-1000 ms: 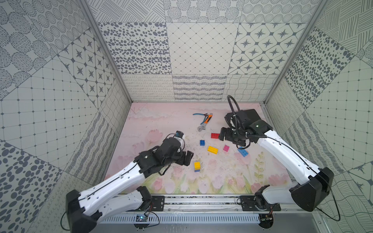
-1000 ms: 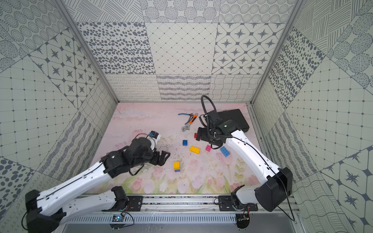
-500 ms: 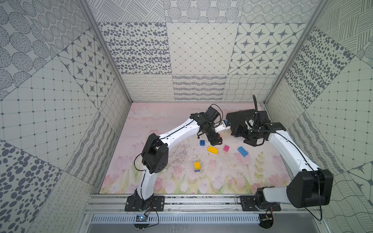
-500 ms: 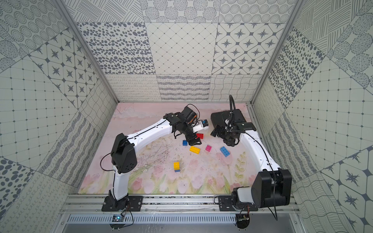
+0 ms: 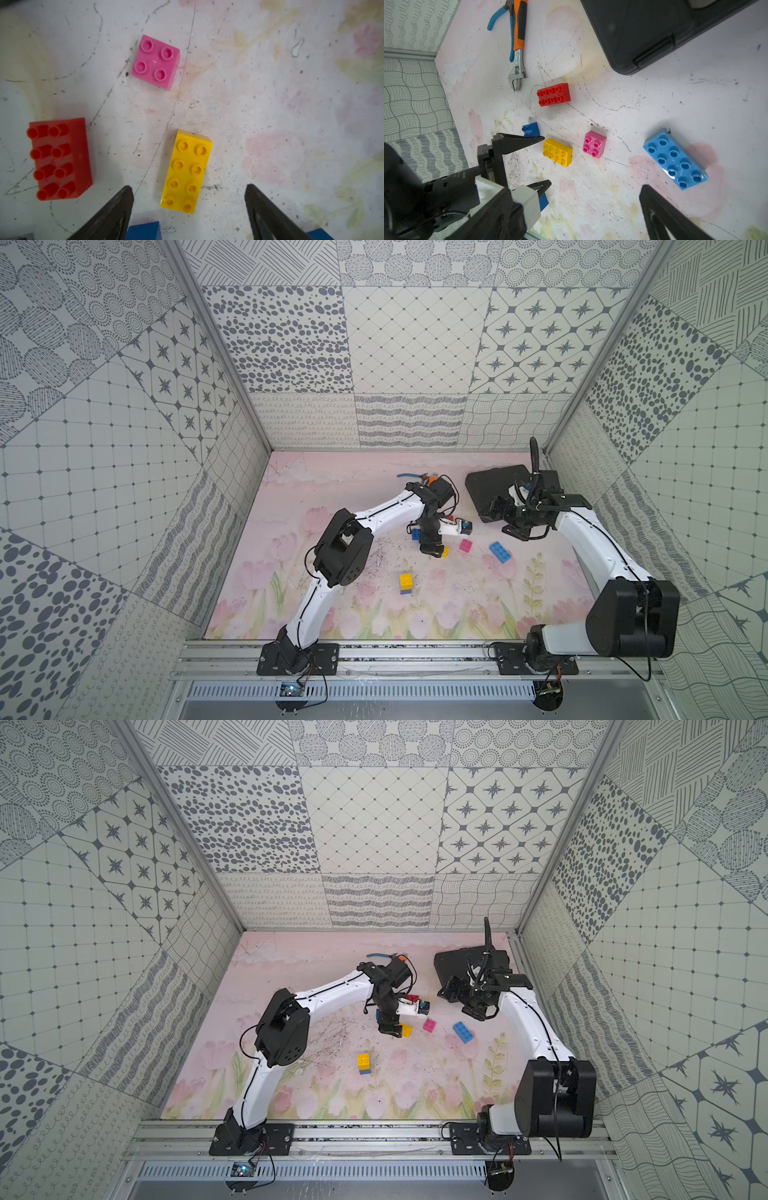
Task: Assemble a spoon with lego
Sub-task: Pick up the lego brick from the center of the board.
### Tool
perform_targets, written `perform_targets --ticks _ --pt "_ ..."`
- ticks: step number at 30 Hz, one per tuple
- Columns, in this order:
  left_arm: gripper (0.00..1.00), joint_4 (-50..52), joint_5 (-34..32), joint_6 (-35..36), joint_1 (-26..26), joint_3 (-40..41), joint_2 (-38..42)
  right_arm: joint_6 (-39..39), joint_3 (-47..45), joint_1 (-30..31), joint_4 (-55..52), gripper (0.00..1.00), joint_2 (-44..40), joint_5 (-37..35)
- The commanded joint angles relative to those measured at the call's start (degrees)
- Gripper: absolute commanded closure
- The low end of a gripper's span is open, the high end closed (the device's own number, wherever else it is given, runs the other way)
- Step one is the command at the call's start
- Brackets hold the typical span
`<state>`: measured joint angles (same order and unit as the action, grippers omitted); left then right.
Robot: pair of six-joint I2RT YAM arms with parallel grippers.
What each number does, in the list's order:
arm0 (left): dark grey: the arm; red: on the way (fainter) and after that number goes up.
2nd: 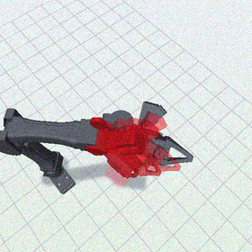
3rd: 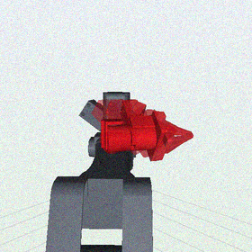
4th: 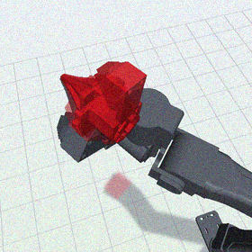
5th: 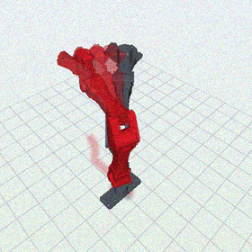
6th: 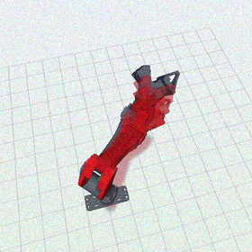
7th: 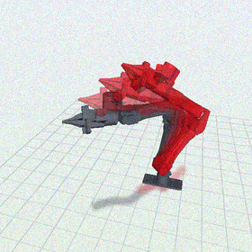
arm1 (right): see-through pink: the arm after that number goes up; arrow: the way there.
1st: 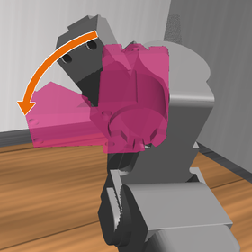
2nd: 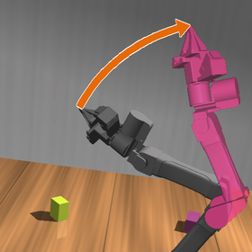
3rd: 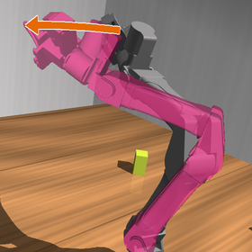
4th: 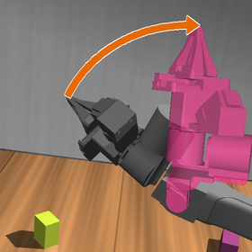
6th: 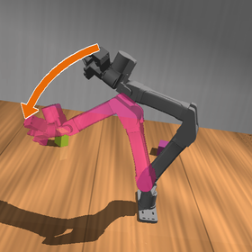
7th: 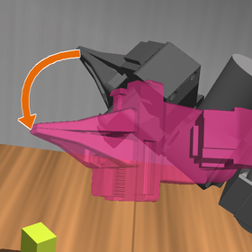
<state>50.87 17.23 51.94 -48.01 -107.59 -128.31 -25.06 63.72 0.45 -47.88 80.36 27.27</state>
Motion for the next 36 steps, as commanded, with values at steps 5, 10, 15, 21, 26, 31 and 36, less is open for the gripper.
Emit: perform_targets --ticks 5,10,15,21,26,31,36 --pt "0.14 -7.3 -5.9 10.0 -1.8 4.0 -0.6 1.5 -1.7 0.0 3.2 0.02 -0.3 2.3" --pt "0.14 -10.4 -6.4 10.1 -2.5 4.1 -0.9 1.8 -3.0 0.0 3.7 0.02 -0.5 2.7" --pt "0.19 -7.5 -6.5 10.6 -2.2 0.2 -3.7 1.8 -3.7 0.0 3.9 0.02 -1.0 2.7" --pt "0.35 -5.8 -6.0 9.5 -2.0 -0.1 -4.0 1.9 -3.8 0.0 3.5 0.02 -1.6 2.8" --pt "0.49 -6.2 -6.4 9.0 -2.2 1.1 -3.2 2.0 -3.5 0.0 3.5 0.02 -1.7 2.5" --pt "0.65 -5.1 -6.7 8.1 -2.3 1.1 -3.3 1.9 -3.6 0.0 3.6 0.02 -2.3 2.0" --pt "0.78 -4.1 -7.6 6.9 -2.7 1.7 -1.7 1.8 -3.4 0.0 3.2 0.02 -2.7 2.0"
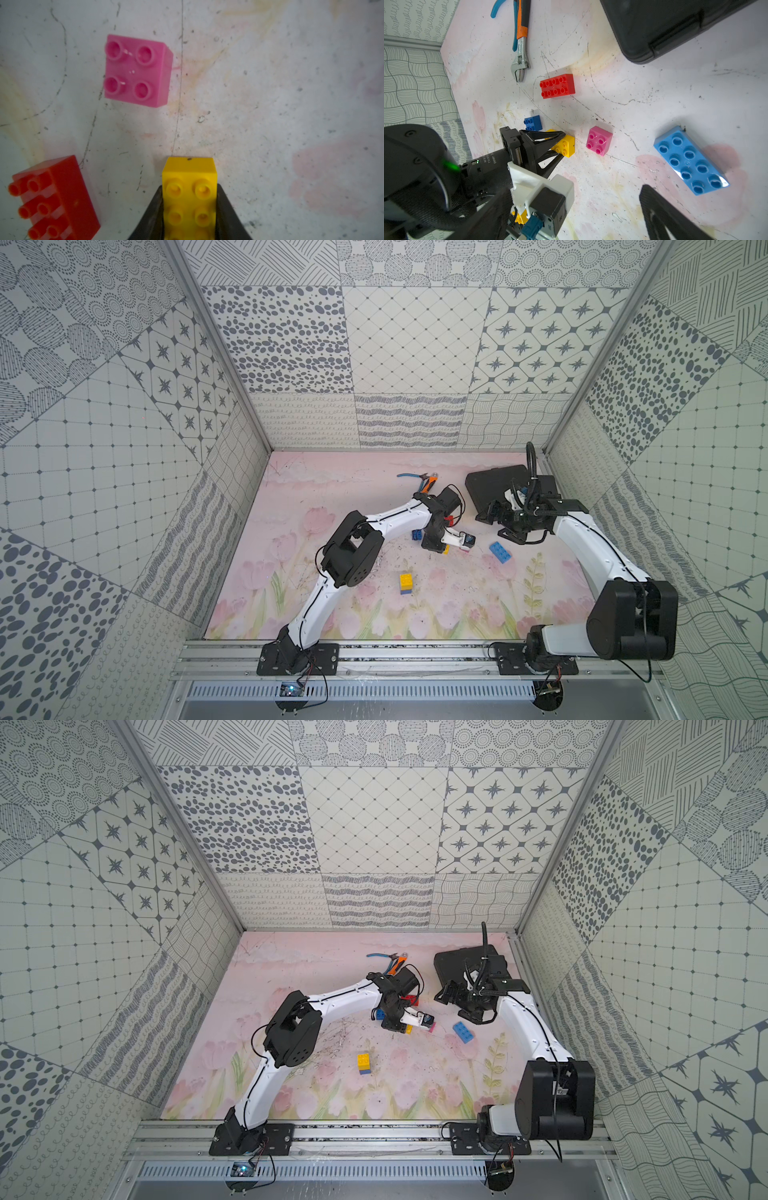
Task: Assemble a spoon with lego
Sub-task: Pick up the lego brick from the center of the board.
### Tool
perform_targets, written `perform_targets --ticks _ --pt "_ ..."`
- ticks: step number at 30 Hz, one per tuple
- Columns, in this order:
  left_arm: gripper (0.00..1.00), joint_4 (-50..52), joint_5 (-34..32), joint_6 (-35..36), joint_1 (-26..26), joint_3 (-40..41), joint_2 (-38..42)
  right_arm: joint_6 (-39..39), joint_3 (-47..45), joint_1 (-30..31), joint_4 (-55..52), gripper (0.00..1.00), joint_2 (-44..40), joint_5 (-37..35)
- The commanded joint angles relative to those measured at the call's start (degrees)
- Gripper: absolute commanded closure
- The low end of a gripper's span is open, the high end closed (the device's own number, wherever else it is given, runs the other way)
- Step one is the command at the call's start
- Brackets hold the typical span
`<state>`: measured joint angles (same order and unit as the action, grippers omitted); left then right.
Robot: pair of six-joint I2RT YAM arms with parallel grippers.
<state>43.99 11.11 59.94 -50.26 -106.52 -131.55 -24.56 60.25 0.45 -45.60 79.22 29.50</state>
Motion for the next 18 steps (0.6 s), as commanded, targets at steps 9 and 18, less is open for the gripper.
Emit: perform_targets --ticks 9,18 --pt "0.85 8.1 -5.4 -9.1 -1.5 0.5 12.0 0.7 -0.7 0.0 1.5 0.02 -2.9 1.0" --pt "0.85 18.3 -9.8 -29.1 -3.6 7.6 26.3 1.1 -2.2 5.4 0.4 0.02 -2.8 1.1"
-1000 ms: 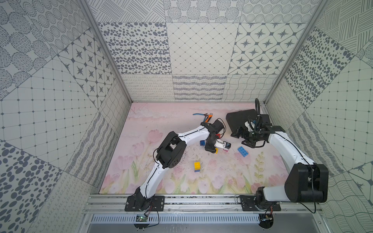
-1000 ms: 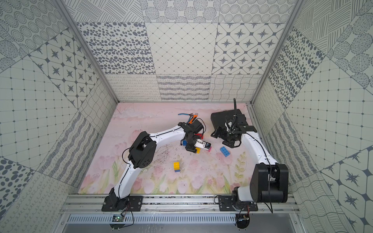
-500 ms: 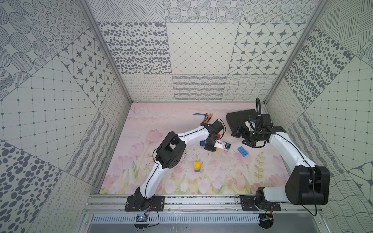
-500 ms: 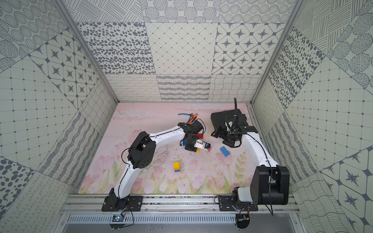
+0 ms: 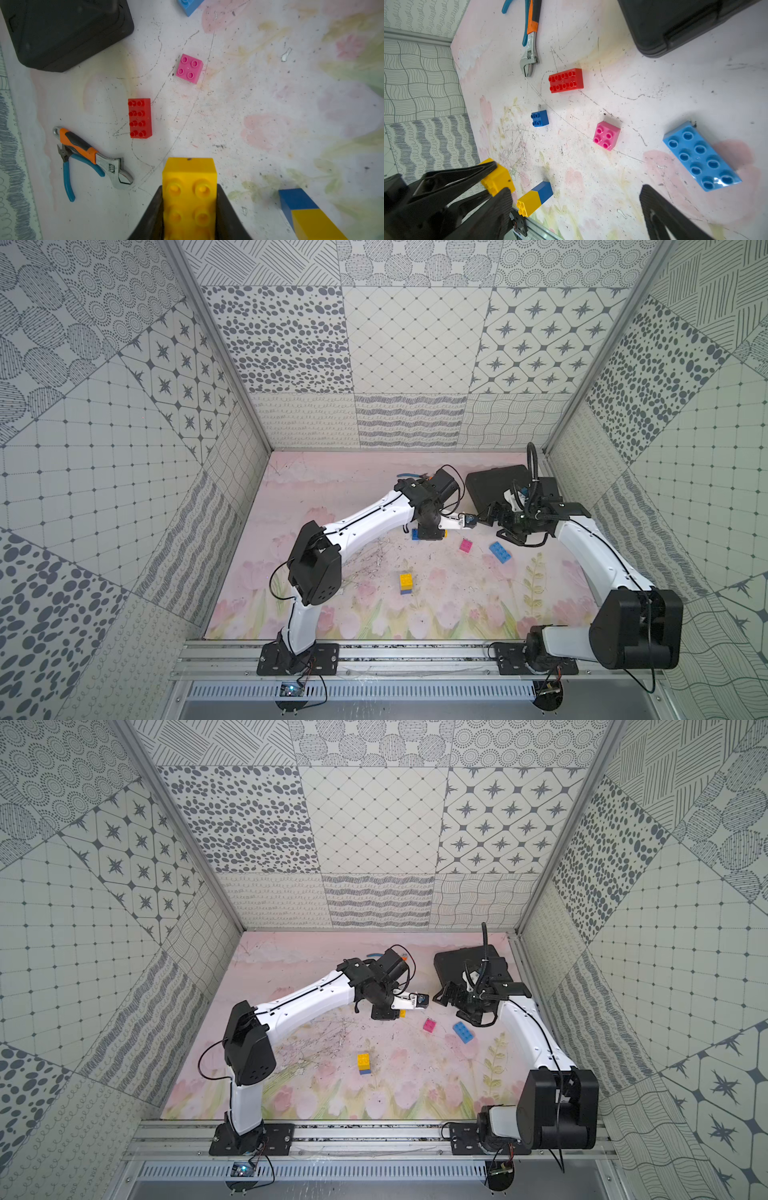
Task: Assemble a spoon with lego
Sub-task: Pick up the lego brick from the center of the board, then assemble the lego brick with the lego brick.
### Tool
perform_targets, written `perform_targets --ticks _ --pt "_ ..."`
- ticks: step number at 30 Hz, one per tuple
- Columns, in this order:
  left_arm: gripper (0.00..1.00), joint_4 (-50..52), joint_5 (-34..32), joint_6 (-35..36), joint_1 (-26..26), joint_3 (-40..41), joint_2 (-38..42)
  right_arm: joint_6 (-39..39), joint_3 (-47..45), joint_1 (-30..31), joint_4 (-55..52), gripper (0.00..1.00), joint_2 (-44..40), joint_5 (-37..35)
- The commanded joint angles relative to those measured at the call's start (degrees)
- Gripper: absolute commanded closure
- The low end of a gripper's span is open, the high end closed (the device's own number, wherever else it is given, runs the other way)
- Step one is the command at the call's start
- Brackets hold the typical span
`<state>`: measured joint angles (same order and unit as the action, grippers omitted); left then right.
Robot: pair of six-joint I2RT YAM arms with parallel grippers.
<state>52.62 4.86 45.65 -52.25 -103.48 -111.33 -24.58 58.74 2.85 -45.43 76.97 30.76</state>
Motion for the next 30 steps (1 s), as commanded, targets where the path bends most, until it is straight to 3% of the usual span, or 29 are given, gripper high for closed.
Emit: perform_targets --ticks 1,10,21,30 --pt "0.84 9.4 -4.0 -16.2 -1.9 7.3 8.0 0.8 -1.0 4.7 0.3 0.02 -0.5 -0.6" --pt "0.84 5.1 -7.9 -24.1 -4.3 21.3 16.9 -3.3 -5.9 13.0 2.2 0.02 -2.3 -1.9" --pt "0.84 4.5 -6.4 -30.2 -4.9 24.6 17.5 -4.3 -7.5 15.5 2.6 0.02 -3.1 -4.0" --pt "0.83 -0.6 -3.4 -29.9 -5.5 30.0 20.5 -3.9 -8.2 15.8 2.9 0.02 -2.5 -4.7"
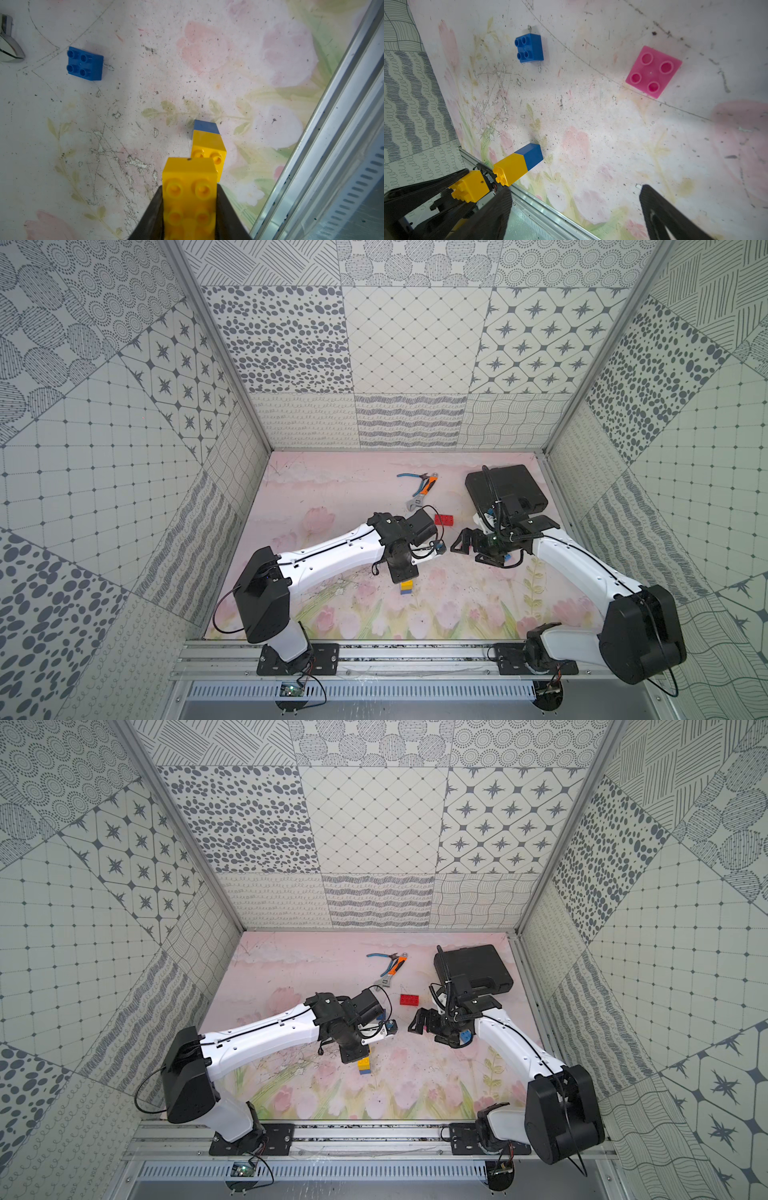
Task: Assemble a spoon with lego
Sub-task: Assemble the lego brick with the lego brick.
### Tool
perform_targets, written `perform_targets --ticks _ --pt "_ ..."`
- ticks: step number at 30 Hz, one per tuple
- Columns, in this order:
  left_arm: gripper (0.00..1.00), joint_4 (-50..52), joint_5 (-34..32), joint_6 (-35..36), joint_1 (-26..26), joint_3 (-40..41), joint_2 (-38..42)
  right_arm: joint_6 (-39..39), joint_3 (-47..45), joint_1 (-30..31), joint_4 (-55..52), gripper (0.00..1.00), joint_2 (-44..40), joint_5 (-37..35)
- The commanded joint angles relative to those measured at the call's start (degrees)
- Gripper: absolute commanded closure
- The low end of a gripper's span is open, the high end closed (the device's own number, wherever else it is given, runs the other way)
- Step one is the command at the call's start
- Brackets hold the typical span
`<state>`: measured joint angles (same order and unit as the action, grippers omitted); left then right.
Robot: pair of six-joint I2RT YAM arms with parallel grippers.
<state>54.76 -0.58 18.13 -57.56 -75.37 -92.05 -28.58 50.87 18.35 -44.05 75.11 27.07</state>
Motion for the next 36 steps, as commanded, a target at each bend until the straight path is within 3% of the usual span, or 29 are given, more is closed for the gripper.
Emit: perform_targets --ticks 1,17,36 --pt "0.83 -3.9 2.7 -1.8 -0.2 2.6 1.6 0.1 -0.4 0.4 1.5 0.02 -0.6 -1.2" --pt "0.83 -7.9 8.3 2.5 -0.3 5.9 2.6 0.2 -1.3 0.5 1.9 0.02 -0.1 -2.4" --pt "0.84 -8.4 6.1 7.4 -0.3 6.8 1.9 0.4 -2.0 0.8 2.4 0.02 -0.1 -2.8"
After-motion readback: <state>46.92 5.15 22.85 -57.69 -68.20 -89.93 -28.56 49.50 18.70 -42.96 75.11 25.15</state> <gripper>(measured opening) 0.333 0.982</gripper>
